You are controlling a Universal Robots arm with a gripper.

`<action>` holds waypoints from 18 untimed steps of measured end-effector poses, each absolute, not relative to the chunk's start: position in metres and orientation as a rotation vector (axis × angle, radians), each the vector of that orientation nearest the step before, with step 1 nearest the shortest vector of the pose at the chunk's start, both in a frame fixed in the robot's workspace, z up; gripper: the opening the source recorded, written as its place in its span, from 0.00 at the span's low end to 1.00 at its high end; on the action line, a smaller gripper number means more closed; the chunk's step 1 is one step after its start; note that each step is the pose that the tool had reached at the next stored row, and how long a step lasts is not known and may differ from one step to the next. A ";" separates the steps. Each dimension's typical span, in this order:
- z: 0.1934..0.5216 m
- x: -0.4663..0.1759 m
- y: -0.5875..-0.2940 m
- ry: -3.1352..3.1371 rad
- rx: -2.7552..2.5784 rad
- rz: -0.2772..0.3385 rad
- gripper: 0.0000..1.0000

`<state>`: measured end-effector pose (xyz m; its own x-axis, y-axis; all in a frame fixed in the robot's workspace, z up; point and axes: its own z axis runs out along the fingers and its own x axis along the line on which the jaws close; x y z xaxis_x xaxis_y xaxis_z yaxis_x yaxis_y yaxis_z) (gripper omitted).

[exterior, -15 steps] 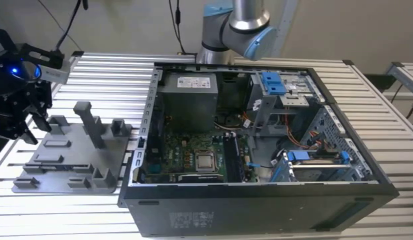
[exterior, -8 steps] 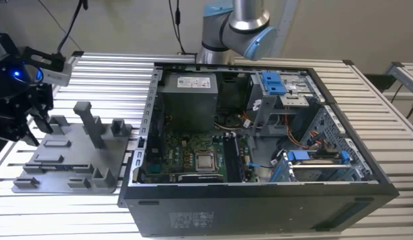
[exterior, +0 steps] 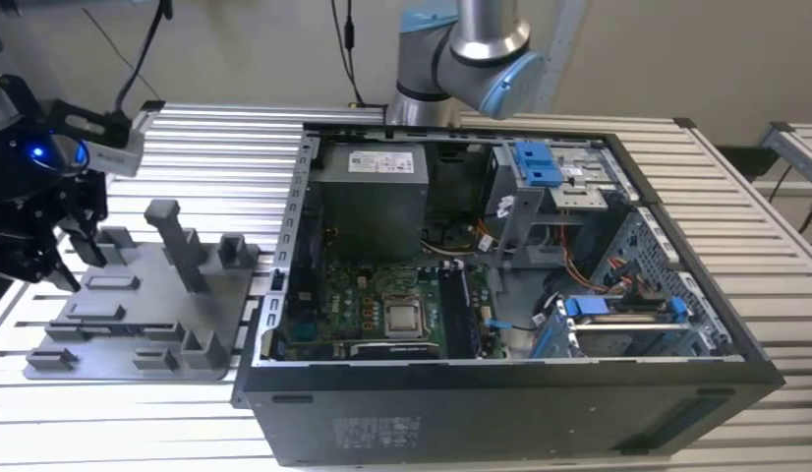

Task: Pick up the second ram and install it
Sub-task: 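Pick up the second ram and move it above second insertion slot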

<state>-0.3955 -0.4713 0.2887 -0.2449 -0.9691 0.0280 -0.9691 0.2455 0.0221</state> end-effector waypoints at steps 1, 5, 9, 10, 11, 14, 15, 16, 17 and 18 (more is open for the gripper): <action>0.288 -0.395 -0.471 -2.451 1.908 0.000 0.42; 0.285 -0.395 -0.471 -2.451 1.908 0.000 0.42; 0.282 -0.395 -0.471 -2.451 1.908 0.000 0.42; 0.281 -0.395 -0.471 -2.451 1.908 0.000 0.42; 0.280 -0.395 -0.471 -2.451 1.908 0.000 0.42; 0.278 -0.395 -0.471 -2.451 1.908 0.000 0.42; 0.278 -0.395 -0.471 -2.451 1.908 0.000 0.42; 0.277 -0.395 -0.471 -2.451 1.908 0.000 0.42; 0.276 -0.395 -0.471 -2.451 1.908 0.000 0.42; 0.276 -0.395 -0.471 -2.451 1.908 0.000 0.42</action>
